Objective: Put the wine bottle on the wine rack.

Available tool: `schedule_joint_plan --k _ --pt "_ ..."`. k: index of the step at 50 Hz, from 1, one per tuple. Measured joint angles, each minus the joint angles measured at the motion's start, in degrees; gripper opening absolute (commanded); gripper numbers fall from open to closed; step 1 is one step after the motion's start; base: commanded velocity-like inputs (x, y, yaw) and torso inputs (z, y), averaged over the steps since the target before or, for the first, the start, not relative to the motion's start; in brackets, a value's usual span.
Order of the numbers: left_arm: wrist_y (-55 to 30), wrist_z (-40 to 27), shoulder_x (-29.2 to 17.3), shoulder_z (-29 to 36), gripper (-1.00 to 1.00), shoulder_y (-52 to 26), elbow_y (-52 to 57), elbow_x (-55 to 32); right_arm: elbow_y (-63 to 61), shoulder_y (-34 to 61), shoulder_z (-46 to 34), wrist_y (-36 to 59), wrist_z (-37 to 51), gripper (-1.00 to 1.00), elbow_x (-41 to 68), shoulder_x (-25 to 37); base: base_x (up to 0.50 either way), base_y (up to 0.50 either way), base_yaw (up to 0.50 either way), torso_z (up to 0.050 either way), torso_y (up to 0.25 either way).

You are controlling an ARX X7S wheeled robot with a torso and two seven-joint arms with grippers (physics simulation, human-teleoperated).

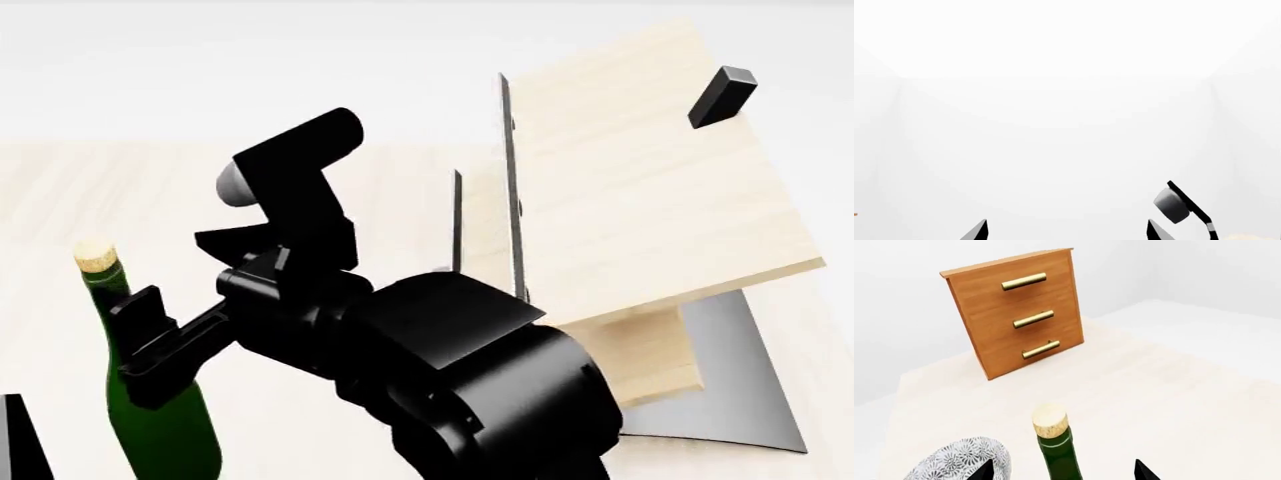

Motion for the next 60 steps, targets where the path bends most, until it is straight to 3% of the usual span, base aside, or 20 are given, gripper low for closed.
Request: schedule_joint_plan --k 21,50,51,60 --pt "-0.12 -0.31 -0.35 0.15 1.00 -0.18 0.10 -0.41 18.18 5.93 -15.01 -17.38 0.66 1.00 9.48 -1.71 0.00 0.00 0.00 0.000 0.000" --pt "0.07 -0.73 -0.78 0.39 1.00 -0.43 -0.06 -0.95 31.37 15.66 -52.92 -47.66 5.72 1.00 41.14 -2.07 0.00 0.00 0.00 0.000 0.000" --pt "0.07 -0.75 -0.79 0.40 1.00 -0.43 -0.06 -0.96 31.43 15.82 -53.81 -48.26 5.86 -1.00 41.81 -2.07 0.00 0.00 0.00 0.000 0.000" --pt "0.17 -0.87 -0.87 0.59 1.00 -0.50 -0.23 -0.96 31.89 17.11 -58.50 -51.97 7.03 -1.00 45.55 -1.65 0.00 0.00 0.00 0.000 0.000"
